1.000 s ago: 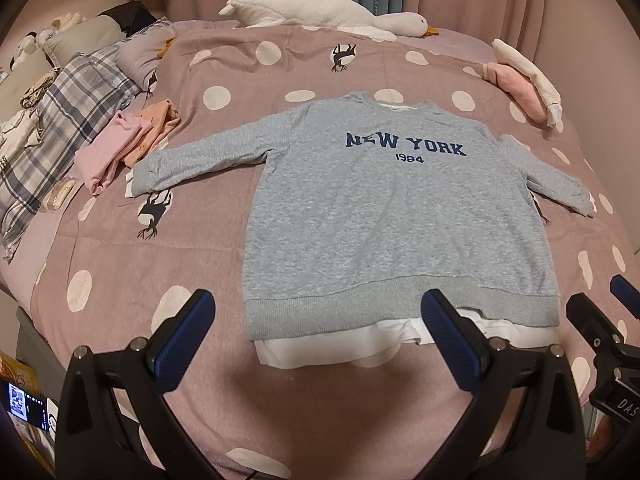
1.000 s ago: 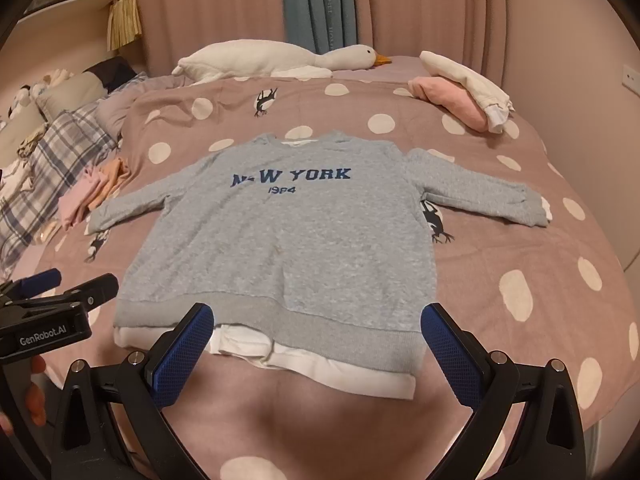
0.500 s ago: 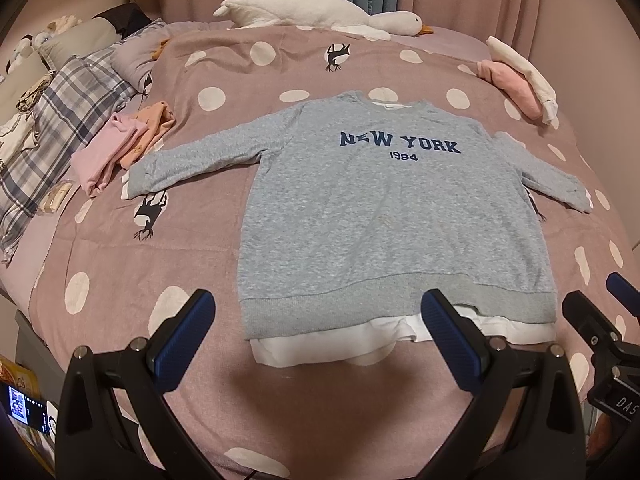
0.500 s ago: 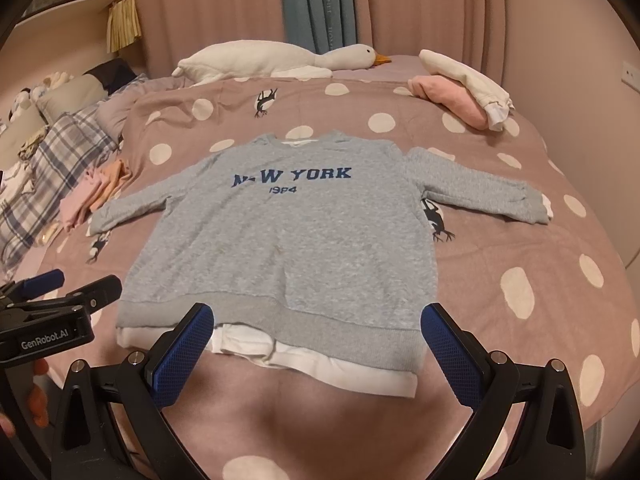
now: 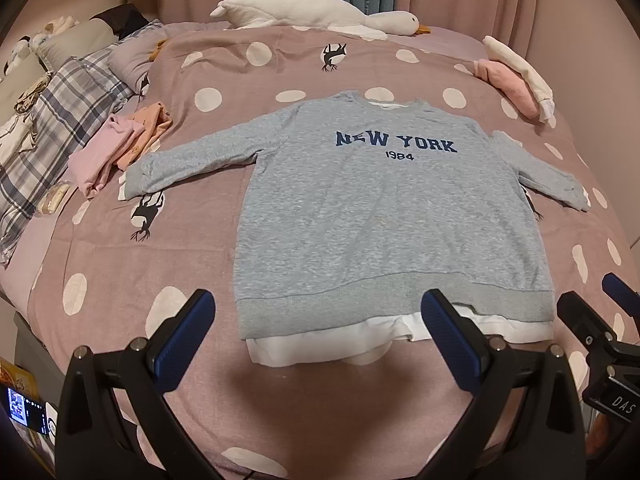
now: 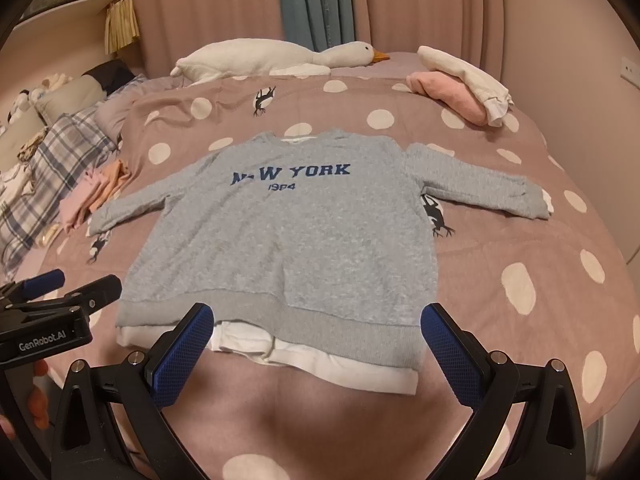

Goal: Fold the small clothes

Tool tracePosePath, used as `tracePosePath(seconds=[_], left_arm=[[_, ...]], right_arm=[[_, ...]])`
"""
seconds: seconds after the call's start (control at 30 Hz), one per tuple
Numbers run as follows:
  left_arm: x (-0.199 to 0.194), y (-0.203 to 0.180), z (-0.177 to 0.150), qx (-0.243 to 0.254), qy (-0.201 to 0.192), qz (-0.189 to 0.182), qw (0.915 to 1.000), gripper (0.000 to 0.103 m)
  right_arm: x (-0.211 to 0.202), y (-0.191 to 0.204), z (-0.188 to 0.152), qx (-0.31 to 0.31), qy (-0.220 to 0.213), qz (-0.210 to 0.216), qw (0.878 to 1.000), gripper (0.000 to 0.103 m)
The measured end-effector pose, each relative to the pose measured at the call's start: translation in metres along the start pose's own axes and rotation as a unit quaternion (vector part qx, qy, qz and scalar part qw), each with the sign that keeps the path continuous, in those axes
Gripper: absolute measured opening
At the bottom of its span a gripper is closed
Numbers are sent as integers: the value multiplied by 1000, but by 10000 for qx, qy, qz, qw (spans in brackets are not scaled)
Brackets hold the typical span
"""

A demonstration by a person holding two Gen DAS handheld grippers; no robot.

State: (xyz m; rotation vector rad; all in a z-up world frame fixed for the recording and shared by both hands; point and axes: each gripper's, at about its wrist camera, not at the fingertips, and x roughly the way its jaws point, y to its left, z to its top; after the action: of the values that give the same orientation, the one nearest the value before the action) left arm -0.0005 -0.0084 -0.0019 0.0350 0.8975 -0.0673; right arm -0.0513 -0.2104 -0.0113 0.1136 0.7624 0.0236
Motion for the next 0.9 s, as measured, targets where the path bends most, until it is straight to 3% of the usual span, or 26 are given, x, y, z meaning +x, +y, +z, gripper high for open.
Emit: tracePosePath(seconds=[0.9], left_arm=[[3,-4,-1,39,66,-45,10000,103]], right_arm=[[3,-3,-5,60,38,19,10000,102]])
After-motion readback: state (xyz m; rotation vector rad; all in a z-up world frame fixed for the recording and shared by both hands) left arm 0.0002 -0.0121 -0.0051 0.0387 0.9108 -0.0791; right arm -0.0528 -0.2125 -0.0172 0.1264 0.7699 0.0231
